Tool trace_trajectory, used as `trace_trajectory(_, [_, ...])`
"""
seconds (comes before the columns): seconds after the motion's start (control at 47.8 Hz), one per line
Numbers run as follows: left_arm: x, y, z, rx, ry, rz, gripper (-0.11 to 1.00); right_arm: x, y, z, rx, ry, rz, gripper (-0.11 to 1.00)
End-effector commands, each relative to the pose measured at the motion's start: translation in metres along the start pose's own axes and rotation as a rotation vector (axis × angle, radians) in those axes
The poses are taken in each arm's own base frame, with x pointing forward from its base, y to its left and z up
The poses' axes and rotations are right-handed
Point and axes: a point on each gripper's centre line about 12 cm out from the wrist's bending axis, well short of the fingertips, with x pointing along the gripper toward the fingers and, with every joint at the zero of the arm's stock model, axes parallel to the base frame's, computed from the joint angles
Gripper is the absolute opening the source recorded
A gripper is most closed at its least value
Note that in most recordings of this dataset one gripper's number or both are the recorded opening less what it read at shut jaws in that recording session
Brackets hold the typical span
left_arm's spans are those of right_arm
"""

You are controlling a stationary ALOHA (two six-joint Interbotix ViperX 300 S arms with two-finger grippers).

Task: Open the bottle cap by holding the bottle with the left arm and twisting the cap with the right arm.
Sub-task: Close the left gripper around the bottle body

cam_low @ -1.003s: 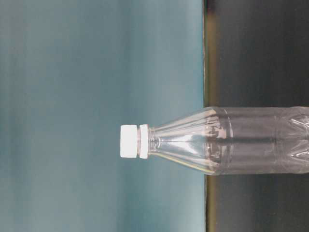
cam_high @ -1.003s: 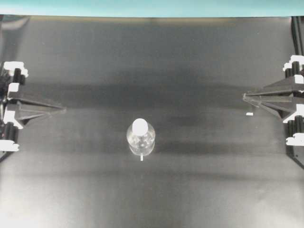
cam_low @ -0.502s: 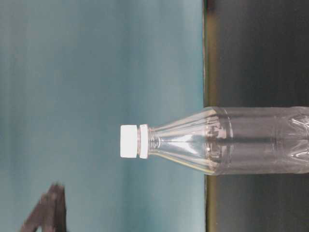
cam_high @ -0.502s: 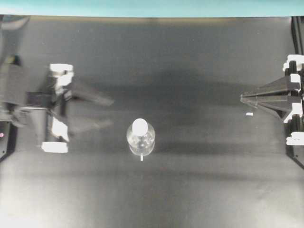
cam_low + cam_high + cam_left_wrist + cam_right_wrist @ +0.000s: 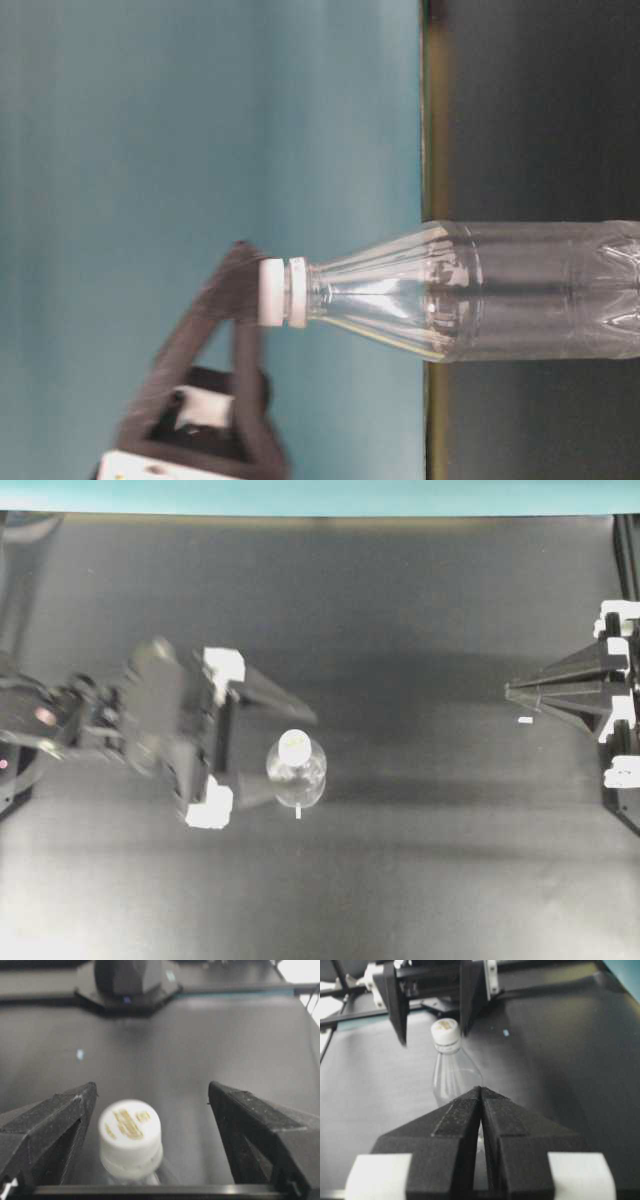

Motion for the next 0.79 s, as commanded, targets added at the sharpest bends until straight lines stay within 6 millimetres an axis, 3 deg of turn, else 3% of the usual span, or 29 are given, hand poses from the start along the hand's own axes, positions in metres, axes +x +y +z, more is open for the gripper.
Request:
trace_trajectory(0.0, [0.001,0.001,-0.004,-0.001,-0.017,0.001,0.96,0.001,0.002,0.01,0.02,-0.013,0.006,0.0])
trace_trajectory(0.314, [0.008,0.003,-0.059,-0.047,0.037,0.006,0.96,0.001,0.004,0.021,0.099,-0.022,0.007,0.0])
trace_trajectory(0.773, [0.011,0.001,-0.127,-0.071,0.195,0.005,0.96,0.009,0.004,0.019,0.156,0.051,-0.005,0.0])
